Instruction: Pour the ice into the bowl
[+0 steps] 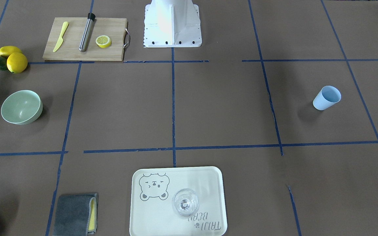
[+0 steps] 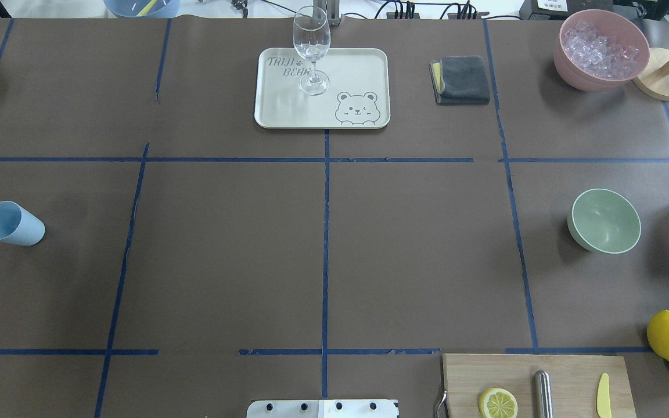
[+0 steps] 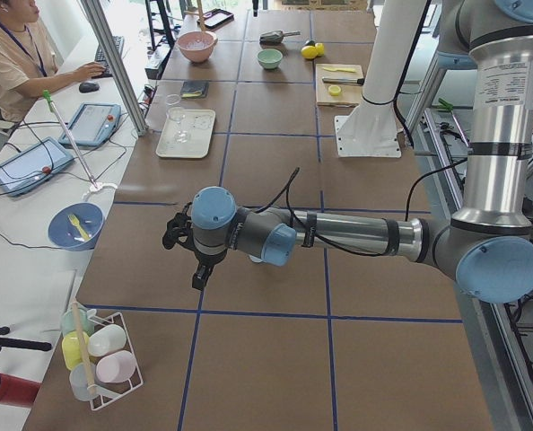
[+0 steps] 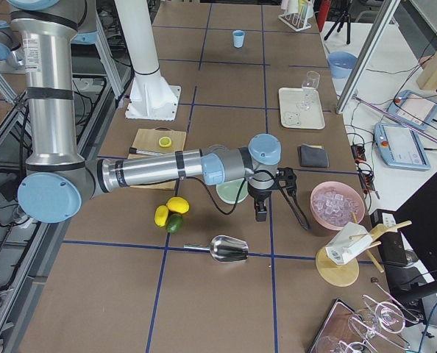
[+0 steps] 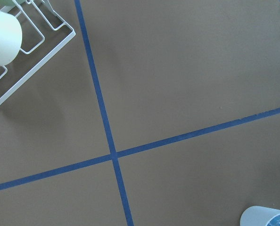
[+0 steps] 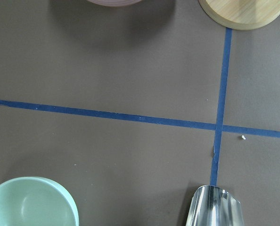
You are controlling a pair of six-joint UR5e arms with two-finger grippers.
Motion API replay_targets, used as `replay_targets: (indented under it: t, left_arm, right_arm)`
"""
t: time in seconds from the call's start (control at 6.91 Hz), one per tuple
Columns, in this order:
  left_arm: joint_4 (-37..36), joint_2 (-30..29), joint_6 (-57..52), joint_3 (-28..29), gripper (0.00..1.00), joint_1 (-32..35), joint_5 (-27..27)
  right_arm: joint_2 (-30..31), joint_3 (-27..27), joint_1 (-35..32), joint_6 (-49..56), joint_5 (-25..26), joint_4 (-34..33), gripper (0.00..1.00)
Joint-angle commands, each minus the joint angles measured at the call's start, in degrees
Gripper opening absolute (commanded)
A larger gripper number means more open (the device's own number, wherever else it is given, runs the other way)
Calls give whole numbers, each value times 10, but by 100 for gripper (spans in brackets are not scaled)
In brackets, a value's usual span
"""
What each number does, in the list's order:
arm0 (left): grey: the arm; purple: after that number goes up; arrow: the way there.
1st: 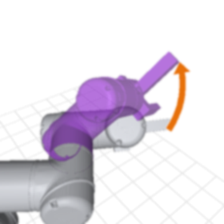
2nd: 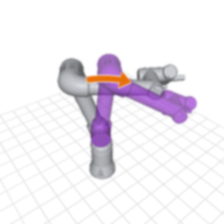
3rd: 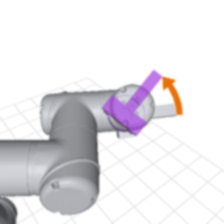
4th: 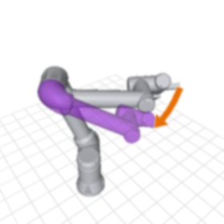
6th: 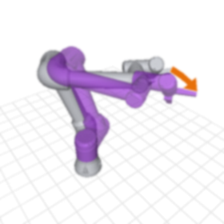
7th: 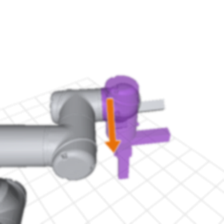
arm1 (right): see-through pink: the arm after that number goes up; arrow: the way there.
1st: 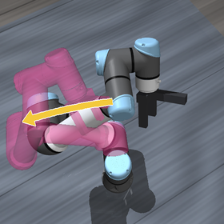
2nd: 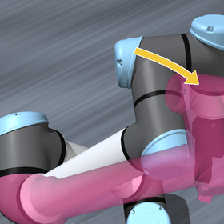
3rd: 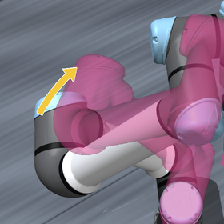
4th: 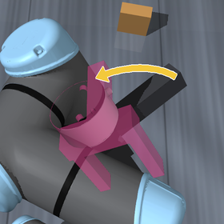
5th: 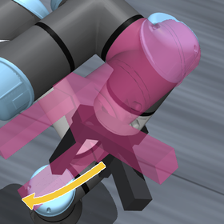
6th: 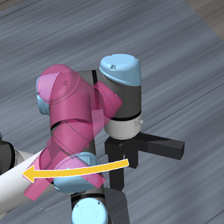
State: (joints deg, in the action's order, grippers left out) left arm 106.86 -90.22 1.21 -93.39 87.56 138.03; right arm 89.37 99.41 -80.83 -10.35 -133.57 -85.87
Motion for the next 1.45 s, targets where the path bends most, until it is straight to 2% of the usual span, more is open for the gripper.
replay_targets:
  t: [0.0, 0.43, 0.72, 0.87, 1.01, 1.16, 1.3]
  left_arm:
    - [6, 4, -3, 0, 100, -3, 6]
    - [8, 9, 1, 0, 100, -4, 1]
    - [20, 21, -2, -1, 100, -5, 5]
    - [56, 21, -3, 0, 100, -5, 5]
    - [86, 35, -4, 0, 100, -6, 5]
    - [117, 37, -1, 4, 100, -6, 5]
    - [119, 37, 1, 5, 100, -6, 5]
  right_arm:
    - [-3, 0, 5, -2, -5, 1, 100]
    - [5, 2, 7, -3, -17, 7, 100]
    - [5, 9, 66, -10, -76, 9, 100]
    - [8, 27, 101, -82, -74, 44, 100]
    - [40, 26, 154, -193, -51, 157, 100]
    - [89, 18, 199, -282, 12, 294, 100]
    - [101, -14, 209, -327, 23, 351, 93]
